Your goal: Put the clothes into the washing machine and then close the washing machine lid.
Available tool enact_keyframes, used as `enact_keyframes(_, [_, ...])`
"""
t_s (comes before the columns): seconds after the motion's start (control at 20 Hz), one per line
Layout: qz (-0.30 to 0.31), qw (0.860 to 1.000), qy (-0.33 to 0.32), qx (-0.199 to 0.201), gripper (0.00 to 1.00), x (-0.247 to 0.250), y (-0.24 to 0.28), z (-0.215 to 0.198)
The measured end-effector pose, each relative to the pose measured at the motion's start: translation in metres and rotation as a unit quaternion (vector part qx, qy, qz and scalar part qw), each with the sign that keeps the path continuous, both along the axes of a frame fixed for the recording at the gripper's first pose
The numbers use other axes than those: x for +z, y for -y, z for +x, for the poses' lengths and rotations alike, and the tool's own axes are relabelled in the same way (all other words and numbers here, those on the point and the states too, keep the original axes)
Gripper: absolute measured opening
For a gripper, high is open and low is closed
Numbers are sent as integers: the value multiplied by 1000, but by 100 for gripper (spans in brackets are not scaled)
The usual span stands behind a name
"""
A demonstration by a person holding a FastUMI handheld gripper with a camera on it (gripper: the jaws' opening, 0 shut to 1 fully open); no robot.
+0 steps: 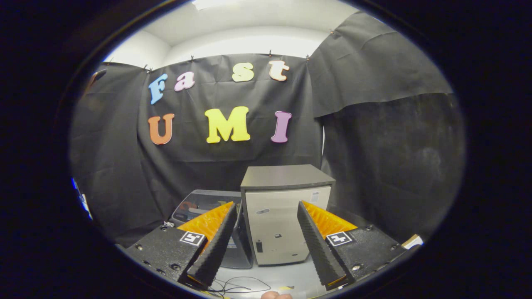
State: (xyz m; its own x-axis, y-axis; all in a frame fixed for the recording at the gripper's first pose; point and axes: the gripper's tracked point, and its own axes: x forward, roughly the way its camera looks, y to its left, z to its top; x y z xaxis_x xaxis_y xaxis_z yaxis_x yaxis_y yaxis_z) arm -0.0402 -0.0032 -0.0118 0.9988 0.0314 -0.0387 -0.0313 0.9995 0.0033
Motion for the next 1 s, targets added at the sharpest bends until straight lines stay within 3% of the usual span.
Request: enact_keyframes(1.0, [-5, 1000, 8, 0, 91, 3, 4, -2])
